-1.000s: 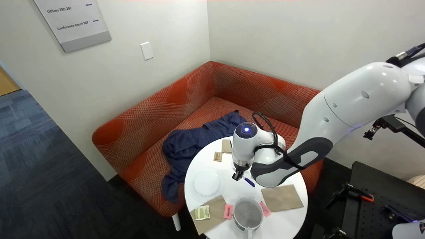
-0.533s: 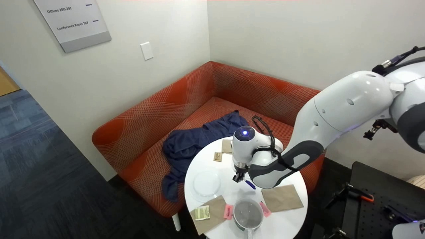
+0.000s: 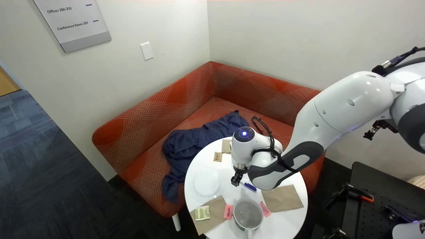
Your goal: Remove the pen from the mug and put it on the table
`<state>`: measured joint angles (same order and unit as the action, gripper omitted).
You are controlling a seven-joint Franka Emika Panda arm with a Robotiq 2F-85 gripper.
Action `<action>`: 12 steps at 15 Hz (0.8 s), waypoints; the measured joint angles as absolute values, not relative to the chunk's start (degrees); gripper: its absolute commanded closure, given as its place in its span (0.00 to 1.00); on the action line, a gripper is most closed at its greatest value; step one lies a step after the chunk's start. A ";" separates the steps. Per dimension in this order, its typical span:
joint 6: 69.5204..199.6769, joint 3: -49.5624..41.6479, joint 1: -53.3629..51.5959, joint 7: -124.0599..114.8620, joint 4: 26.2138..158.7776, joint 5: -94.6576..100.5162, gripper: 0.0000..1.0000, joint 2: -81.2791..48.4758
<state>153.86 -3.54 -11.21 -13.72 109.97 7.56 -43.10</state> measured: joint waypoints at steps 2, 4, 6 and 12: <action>154.12 -3.55 -11.68 -13.73 110.75 7.63 0.00 -41.63; 154.66 -3.64 -12.45 -13.73 112.56 7.78 0.00 -39.02; 155.21 -3.88 -13.49 -13.79 115.32 8.19 0.00 -35.37; 155.38 -5.44 -16.92 -17.01 127.03 13.40 0.00 -21.14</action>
<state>155.38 -5.44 -16.92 -17.01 127.03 13.40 -21.14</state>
